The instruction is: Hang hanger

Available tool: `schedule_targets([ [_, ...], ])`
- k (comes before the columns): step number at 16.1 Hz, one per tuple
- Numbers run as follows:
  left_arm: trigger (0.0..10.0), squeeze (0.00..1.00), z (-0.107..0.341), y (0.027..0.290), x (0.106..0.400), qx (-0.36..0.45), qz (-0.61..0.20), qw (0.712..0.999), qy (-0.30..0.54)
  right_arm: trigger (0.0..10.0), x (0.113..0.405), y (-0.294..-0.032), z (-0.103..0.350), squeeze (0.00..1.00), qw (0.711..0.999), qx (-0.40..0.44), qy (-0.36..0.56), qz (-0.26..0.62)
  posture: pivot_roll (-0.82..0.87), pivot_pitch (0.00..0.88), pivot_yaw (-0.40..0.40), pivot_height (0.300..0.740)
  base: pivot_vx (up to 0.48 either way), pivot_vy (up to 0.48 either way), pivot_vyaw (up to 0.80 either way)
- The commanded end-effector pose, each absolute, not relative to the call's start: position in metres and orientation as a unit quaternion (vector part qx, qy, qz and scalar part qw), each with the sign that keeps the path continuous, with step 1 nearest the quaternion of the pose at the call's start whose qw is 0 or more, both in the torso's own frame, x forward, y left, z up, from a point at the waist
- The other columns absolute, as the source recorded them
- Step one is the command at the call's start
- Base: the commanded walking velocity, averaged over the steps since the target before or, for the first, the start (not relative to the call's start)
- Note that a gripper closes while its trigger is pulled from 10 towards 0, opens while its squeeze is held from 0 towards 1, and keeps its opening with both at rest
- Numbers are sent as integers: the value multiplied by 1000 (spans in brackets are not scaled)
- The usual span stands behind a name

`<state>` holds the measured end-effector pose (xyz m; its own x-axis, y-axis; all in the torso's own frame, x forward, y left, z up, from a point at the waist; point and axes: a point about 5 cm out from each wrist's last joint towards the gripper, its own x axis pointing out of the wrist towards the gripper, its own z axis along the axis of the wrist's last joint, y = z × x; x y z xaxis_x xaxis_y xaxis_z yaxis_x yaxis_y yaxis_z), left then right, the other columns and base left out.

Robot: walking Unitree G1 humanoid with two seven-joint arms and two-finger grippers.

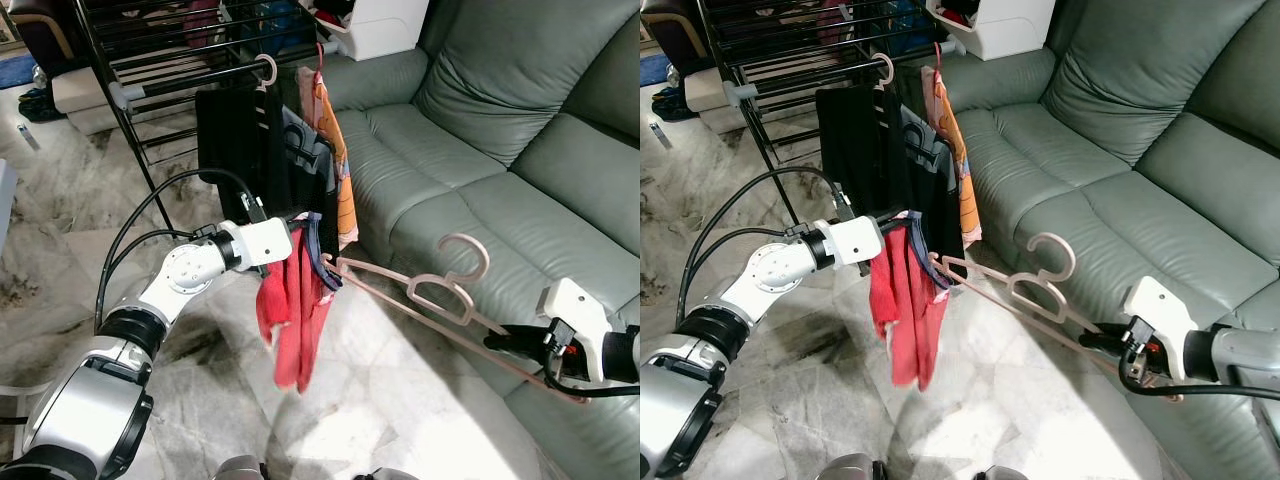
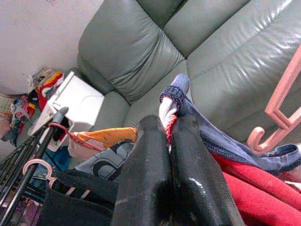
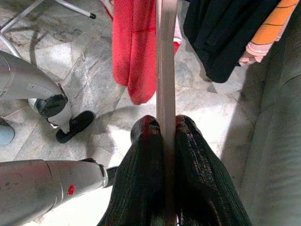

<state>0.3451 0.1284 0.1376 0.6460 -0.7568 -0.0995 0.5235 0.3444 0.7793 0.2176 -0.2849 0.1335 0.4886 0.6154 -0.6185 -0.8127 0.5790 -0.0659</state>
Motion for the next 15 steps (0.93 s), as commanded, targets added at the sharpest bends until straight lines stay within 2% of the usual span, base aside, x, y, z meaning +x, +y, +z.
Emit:
schedule_targets([
  [1,10000,0,146,126,348,419,-395,803,-156,10000,217,-281,137,0,836,-180,277,438,-139,6,-9,740,0,0,0],
  [15,10000,0,145,125,340,411,-421,790,-173,10000,225,-286,134,0,842,-208,271,418,-135,0,-13,740,0,0,0],
])
